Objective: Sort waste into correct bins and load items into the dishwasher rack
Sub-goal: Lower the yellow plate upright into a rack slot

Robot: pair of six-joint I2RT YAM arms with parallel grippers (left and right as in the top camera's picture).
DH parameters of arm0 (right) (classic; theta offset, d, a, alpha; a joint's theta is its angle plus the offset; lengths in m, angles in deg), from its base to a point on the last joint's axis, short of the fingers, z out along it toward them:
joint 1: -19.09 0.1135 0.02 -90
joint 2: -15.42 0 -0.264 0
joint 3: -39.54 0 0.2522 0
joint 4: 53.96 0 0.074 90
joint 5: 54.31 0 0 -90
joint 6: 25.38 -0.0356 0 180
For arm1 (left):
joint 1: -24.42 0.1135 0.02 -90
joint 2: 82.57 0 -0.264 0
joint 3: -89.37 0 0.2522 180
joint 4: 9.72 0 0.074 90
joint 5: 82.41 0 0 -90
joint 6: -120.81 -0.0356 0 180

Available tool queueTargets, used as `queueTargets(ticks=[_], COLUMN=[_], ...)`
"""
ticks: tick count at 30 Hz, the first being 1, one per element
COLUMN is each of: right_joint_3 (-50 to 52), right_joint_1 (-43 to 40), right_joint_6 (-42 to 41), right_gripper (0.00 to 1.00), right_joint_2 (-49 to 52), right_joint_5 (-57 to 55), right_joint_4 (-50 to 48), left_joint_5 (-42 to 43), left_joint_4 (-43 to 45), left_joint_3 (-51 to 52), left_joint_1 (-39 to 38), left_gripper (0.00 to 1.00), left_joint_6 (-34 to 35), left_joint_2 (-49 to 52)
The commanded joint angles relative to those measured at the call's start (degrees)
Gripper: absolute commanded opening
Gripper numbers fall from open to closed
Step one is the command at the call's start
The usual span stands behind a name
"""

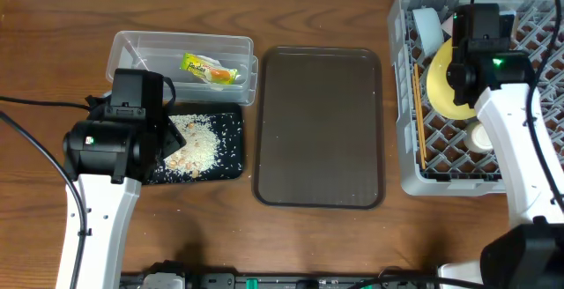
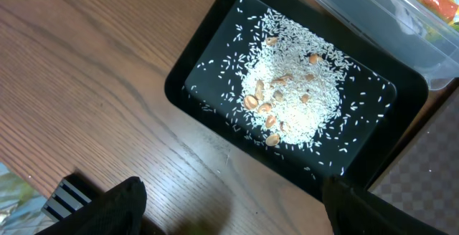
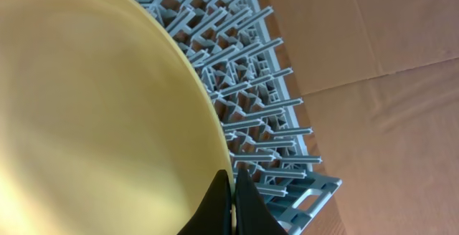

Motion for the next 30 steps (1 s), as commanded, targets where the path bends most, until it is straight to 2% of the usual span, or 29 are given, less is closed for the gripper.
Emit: queueTargets(ticks=[1, 7, 30], right_joint_3=[-0.17, -0.17, -0.15], right_joint_1=[0.33, 0.22, 1.88], right_joint_6=[-1.66, -0.04, 0.96], right_gripper=[0.01, 0.01, 0.01], right_joint_2=[0.31, 0.28, 0.33], right_joint_5=[-5.33, -14.32, -7.04], right_joint_4=[-0.09, -1.79, -1.29], left_joint_5=[-0.7, -0.7, -0.7], left_joint_4=[-0.17, -0.15, -0.22], left_joint_3=[-0.31, -0.31, -0.31], left_joint_1=[0.2, 0.2, 0.2], left_gripper=[0.81, 0.81, 0.81], left_joint_6=[-0.94, -0.94, -0.96], left_joint_2=[0.0, 0.0, 0.0])
